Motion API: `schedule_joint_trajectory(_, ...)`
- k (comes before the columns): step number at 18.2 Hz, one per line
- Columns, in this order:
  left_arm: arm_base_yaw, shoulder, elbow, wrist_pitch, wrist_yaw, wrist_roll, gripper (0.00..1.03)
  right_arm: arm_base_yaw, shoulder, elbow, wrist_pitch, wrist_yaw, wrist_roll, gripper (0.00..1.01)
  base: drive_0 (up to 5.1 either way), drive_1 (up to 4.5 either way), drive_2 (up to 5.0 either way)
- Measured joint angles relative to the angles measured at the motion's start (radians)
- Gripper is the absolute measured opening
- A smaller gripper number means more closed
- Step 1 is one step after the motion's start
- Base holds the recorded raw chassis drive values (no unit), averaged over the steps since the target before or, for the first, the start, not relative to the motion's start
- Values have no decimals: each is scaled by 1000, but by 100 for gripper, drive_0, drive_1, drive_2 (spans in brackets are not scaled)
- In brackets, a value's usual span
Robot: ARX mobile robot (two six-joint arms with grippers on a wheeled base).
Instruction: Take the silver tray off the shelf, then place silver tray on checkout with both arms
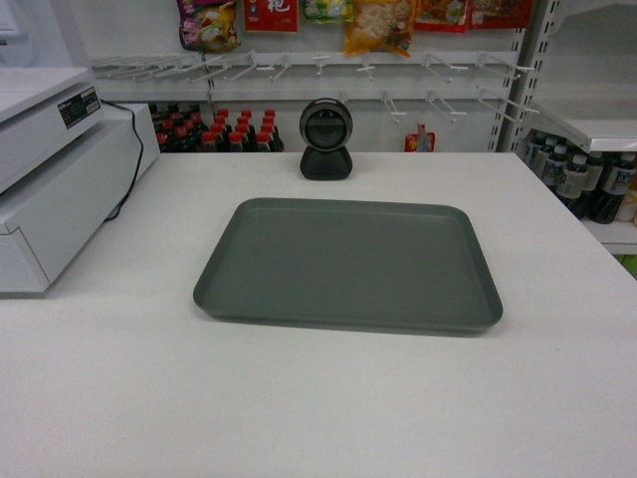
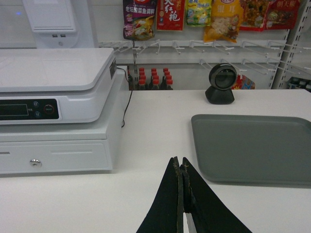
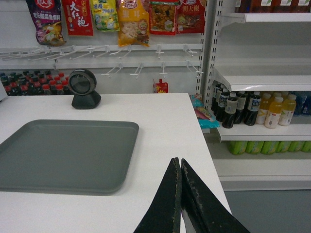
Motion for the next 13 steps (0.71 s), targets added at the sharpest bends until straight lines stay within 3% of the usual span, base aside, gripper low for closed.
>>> schedule_joint_trajectory(13,0,-274,0,-261,0,0,1,0,-281,0,-267,0,0,3,0,0,0)
